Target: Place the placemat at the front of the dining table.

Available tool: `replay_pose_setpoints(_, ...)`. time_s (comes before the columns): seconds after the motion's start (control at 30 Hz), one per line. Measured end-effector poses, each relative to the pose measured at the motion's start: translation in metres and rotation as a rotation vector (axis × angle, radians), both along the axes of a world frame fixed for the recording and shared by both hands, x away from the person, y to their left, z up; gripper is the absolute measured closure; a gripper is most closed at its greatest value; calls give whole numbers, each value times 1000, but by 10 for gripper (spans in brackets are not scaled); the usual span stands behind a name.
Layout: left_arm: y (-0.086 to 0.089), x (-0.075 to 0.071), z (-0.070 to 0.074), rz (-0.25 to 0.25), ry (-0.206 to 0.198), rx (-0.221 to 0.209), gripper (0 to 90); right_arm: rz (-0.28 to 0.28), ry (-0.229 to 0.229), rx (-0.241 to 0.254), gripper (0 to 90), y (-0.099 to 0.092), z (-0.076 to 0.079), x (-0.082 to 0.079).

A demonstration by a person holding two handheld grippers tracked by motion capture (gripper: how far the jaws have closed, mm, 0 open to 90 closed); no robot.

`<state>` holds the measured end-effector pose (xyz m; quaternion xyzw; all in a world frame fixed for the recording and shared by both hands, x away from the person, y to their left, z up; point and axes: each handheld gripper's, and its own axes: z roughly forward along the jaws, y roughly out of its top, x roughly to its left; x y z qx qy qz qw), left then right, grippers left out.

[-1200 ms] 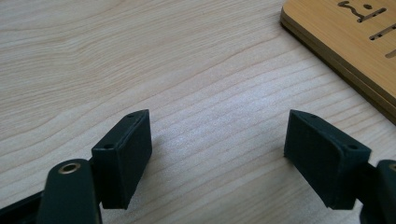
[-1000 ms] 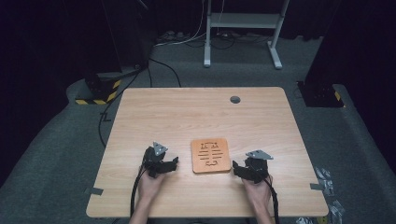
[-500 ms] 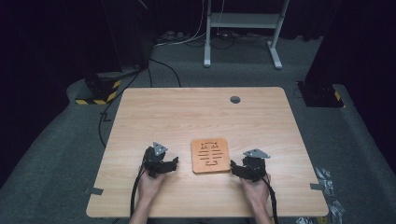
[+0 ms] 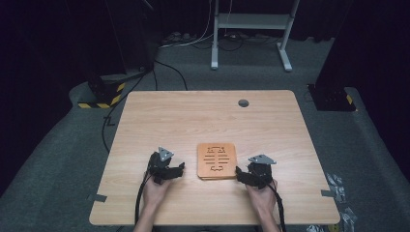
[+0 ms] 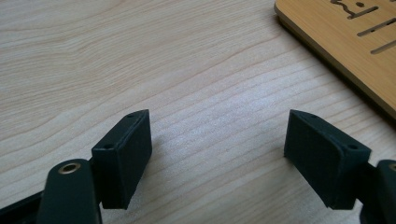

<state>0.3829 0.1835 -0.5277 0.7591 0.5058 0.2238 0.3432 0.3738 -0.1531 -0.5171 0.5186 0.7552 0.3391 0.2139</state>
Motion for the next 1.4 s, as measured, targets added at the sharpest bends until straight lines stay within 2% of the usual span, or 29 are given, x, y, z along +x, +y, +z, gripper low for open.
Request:
replay_pose_setpoints(0.13,0,0,0,-7,0,2,229,10,-1,-3,225,2,0,1)
replay_pose_setpoints(0.17,0,0,0,-9,0,2,231,19,-13,-11,224,2,0,1)
replay_pose_setpoints(0.2,0,0,0,-13,0,0,234,19,-3,-2,223,5,2,1)
replay_pose_setpoints(0.43,0,-1,0,-19,-1,-1,236,44,-8,-9,221,13,2,2)
replay_pose_setpoints(0.47,1,-1,0,-20,-1,-2,236,51,6,-3,222,14,2,2)
replay_pose_setpoints(0.57,1,-1,0,-24,0,-2,239,54,-1,-4,221,16,2,3)
replay_pose_setpoints(0.7,1,-1,0,-22,0,-3,240,34,-10,-8,222,14,3,3)
replay_pose_setpoints(0.93,2,-1,0,-24,1,-4,240,-2,1,-14,222,6,1,6)
replay_pose_setpoints(1.0,2,-1,0,-24,3,-6,240,-2,17,-14,222,7,0,7)
replay_pose_setpoints(1.13,1,-1,1,-23,8,-12,242,6,3,-20,221,8,0,8)
replay_pose_setpoints(1.37,1,1,2,-40,10,-4,242,25,2,-8,217,14,-1,7)
replay_pose_setpoints(1.4,0,1,3,-41,11,-6,242,34,15,-2,216,15,-1,7)
